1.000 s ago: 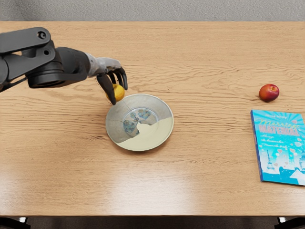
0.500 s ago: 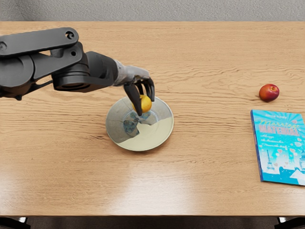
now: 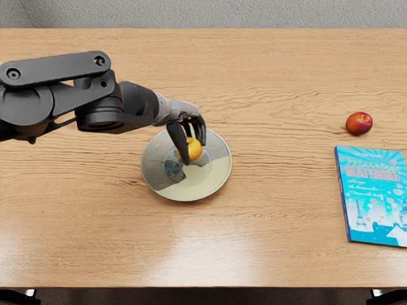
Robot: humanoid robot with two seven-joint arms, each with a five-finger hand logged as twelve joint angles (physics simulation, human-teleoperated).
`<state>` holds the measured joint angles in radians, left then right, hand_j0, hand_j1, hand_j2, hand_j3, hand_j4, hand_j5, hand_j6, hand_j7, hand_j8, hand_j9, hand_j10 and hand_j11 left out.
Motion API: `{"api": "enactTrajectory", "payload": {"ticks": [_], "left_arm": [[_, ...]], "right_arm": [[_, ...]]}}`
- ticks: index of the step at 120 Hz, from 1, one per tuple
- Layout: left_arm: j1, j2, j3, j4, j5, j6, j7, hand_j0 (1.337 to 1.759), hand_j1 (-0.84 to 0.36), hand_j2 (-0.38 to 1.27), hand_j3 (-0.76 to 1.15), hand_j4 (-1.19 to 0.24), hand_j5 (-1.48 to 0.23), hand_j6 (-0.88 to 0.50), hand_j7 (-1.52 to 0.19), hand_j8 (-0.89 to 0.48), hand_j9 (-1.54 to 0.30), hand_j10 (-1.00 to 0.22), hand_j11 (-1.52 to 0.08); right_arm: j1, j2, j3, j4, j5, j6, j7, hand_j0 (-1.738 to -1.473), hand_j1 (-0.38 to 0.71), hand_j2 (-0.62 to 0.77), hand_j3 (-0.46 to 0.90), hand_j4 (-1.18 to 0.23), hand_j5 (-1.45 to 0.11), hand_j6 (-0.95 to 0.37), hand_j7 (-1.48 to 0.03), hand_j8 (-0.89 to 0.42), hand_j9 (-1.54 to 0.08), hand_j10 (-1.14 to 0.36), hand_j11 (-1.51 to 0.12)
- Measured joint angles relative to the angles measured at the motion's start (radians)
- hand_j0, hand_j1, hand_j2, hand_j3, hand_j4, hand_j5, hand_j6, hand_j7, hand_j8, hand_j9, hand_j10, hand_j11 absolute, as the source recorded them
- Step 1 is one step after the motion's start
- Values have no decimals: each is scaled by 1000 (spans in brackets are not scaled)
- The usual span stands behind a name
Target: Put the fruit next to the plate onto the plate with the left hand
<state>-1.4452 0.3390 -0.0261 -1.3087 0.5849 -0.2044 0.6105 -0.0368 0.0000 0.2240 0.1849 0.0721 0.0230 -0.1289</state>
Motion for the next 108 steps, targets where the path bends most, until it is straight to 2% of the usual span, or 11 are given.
{"api": "enactTrajectory", "payload": {"ticks": [6, 15, 23, 41, 55, 86, 108], "left_arm": [[1, -2, -1, 2, 1, 21, 0, 1655, -304, 363, 0, -666, -941, -399, -917, -387, -904, -638, -913], [3, -16, -2, 2, 0, 111, 0, 1656, -113, 250, 0, -468, -661, -283, -643, -275, -634, -449, -640], [2, -17, -2, 2, -1, 154, 0, 1657, 16, 181, 0, -338, -477, -205, -464, -199, -458, -324, -462], [-2, -17, -2, 1, -3, 191, 0, 1657, 190, 87, 0, -163, -229, -99, -223, -96, -219, -156, -221], [-1, -14, -3, -3, -19, 195, 0, 1658, 259, 50, 0, -93, -129, -57, -126, -55, -124, -89, -125], [9, 36, -31, -47, -203, 197, 0, 1658, 324, 15, 0, -27, -37, -18, -36, -17, -35, -26, -35], [60, 113, -88, -97, -300, 198, 0, 1658, 339, 6, 0, -12, -15, -8, -15, -8, -14, -11, -14]], "right_arm": [[0, 0, 0, 0, 0, 0, 0, -1658, -317, -6, 0, -27, -35, -27, -35, -27, -35, -27, -35], [0, 0, 0, 0, 0, 0, 0, -1658, -317, -6, 0, -27, -35, -27, -35, -27, -35, -27, -35], [0, 0, 0, 0, 0, 0, 0, -1658, -317, -6, 0, -27, -35, -27, -35, -27, -35, -27, -35], [0, 0, 0, 0, 0, 0, 0, -1658, -317, -5, 0, -27, -35, -27, -35, -27, -35, -27, -35], [0, 0, 0, 0, 0, 0, 0, -1658, -317, -6, 0, -27, -35, -27, -35, -27, -35, -27, -35], [0, 0, 0, 1, 0, 0, 0, -1658, -317, -5, 0, -27, -35, -27, -35, -27, -35, -27, -35], [0, 0, 0, 1, 0, 0, -1, -1658, -317, -6, 0, -27, -35, -27, -35, -27, -35, -27, -35]]}}
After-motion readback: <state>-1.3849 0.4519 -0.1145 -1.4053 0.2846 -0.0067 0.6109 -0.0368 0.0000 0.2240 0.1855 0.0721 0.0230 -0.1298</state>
